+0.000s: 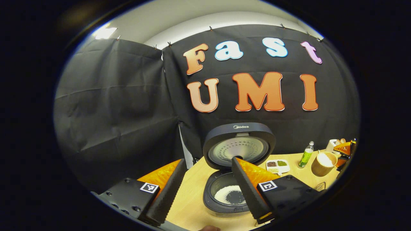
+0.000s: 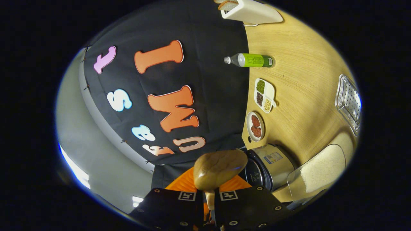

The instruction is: Close the left gripper, press the button to open the rice cooker; take a wooden spoon from the chopstick holder with the right hand, scoop a spoonful of rice and pour it into the rice cooker, then put the wooden spoon back into the chopstick holder.

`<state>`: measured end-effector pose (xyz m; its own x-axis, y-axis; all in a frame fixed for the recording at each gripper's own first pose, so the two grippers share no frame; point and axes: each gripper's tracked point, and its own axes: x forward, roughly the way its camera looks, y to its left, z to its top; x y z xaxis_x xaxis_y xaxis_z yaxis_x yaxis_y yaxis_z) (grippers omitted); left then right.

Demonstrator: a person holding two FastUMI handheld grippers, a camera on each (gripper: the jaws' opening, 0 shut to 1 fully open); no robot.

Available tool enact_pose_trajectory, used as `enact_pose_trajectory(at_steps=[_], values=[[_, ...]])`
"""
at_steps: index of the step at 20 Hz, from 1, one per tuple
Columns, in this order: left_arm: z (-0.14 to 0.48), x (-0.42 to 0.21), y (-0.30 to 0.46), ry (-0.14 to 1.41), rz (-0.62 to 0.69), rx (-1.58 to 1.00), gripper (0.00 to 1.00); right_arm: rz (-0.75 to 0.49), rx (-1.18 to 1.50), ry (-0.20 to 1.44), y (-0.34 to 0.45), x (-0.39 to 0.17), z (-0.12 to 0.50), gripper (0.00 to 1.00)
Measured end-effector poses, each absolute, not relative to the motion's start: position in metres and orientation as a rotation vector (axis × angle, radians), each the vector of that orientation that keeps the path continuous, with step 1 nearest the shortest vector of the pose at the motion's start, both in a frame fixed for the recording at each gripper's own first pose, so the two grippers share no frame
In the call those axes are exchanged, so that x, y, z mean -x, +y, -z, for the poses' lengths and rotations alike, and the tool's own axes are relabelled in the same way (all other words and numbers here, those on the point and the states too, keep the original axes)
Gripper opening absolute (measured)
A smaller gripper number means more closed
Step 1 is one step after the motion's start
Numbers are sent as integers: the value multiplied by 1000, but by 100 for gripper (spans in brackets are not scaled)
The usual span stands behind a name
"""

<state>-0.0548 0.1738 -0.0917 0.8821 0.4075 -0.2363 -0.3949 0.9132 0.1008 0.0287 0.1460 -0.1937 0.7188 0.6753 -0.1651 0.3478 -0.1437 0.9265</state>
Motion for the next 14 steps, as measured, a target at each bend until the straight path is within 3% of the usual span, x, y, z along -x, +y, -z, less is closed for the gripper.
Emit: enact_pose_trajectory(at_steps=[12, 13, 14], values=[[115, 93, 219, 266, -503, -95, 100, -393, -1514, 957, 258, -65, 196, 13], [116, 97, 225, 272, -515, -90, 93, -402, -1480, 959, 266, -67, 195, 13], [119, 101, 229, 278, -525, -85, 100, -407, -1445, 959, 275, -71, 196, 13]])
